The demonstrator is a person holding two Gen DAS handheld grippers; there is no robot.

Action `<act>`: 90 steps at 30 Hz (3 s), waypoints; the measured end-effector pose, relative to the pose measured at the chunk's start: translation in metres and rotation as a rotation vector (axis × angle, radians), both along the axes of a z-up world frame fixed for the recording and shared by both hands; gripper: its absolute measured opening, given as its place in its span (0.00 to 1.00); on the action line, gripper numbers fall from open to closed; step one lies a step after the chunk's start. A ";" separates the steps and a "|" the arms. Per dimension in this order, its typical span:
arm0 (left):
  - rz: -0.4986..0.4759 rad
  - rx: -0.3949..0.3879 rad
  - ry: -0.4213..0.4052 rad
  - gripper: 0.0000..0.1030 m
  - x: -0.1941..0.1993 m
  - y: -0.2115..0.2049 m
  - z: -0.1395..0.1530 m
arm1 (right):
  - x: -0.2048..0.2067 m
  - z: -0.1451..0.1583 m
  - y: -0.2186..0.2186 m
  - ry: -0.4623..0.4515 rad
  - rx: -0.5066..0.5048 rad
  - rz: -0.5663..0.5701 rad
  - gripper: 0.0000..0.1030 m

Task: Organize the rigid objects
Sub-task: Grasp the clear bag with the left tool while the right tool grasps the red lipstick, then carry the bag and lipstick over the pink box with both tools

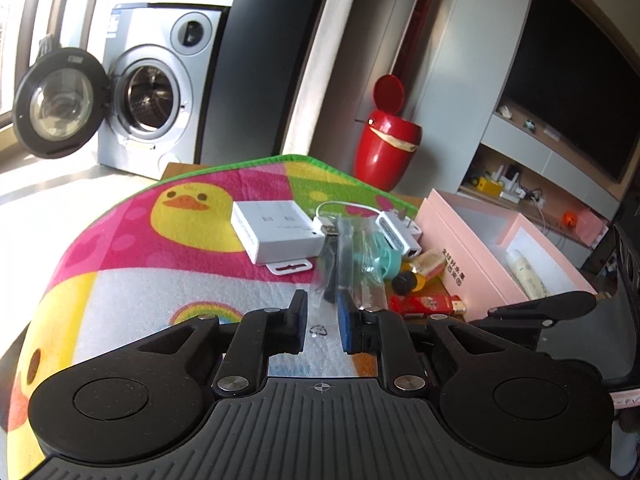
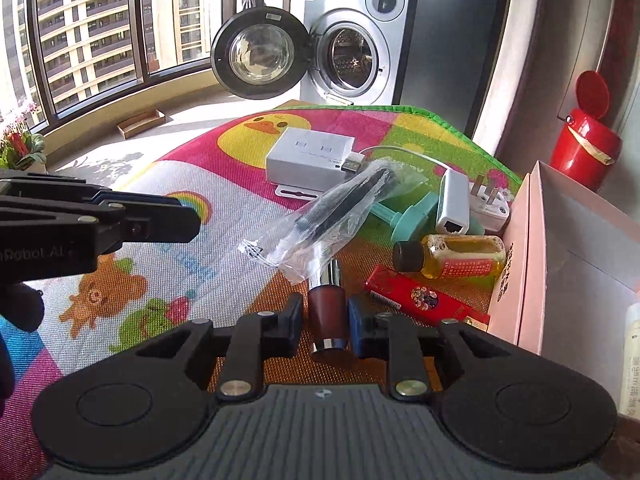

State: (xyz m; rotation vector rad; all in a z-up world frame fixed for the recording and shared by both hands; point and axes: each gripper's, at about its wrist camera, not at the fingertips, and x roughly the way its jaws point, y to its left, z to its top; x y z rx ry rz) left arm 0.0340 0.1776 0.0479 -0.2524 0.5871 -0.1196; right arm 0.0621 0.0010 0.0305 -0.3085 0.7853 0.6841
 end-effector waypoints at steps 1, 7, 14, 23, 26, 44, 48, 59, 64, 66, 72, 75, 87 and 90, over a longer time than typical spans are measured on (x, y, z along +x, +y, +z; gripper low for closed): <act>-0.007 0.002 -0.004 0.18 0.012 -0.005 0.002 | -0.007 0.000 -0.005 0.007 0.002 0.009 0.19; 0.001 0.097 0.068 0.17 0.081 -0.040 -0.007 | -0.046 -0.002 -0.046 -0.021 -0.002 0.021 0.19; 0.020 0.116 0.157 0.33 0.105 -0.046 -0.030 | -0.074 -0.010 -0.086 -0.105 0.022 -0.006 0.19; -0.070 0.121 0.143 0.24 0.045 -0.049 -0.030 | -0.076 -0.013 -0.099 -0.112 0.084 -0.024 0.19; -0.107 0.098 0.150 0.23 0.003 -0.053 -0.029 | -0.074 -0.013 -0.098 -0.109 0.086 -0.024 0.20; -0.115 0.091 0.156 0.27 -0.057 -0.085 -0.026 | -0.077 -0.008 -0.105 -0.154 -0.011 -0.116 0.49; -0.103 0.096 0.091 0.28 -0.066 -0.089 -0.033 | -0.071 -0.008 -0.124 -0.249 -0.127 -0.315 0.49; -0.080 0.064 0.041 0.27 -0.071 -0.086 -0.038 | -0.048 -0.010 -0.116 -0.011 0.112 -0.384 0.83; -0.079 0.059 0.040 0.27 -0.072 -0.085 -0.040 | -0.033 -0.011 -0.086 -0.022 0.083 -0.400 0.85; -0.076 0.046 0.039 0.27 -0.073 -0.083 -0.040 | -0.028 -0.011 -0.075 -0.023 0.067 -0.397 0.85; -0.071 0.046 0.039 0.27 -0.074 -0.084 -0.040 | -0.024 -0.012 -0.066 -0.036 0.048 -0.432 0.84; -0.067 0.056 0.045 0.27 -0.072 -0.086 -0.038 | -0.028 -0.011 -0.073 -0.040 0.047 -0.409 0.76; -0.145 0.131 0.294 0.27 -0.008 -0.099 -0.015 | -0.067 -0.010 -0.131 -0.048 0.046 -0.358 0.76; -0.137 0.121 0.301 0.25 0.004 -0.099 -0.016 | -0.075 -0.010 -0.141 -0.049 0.047 -0.350 0.76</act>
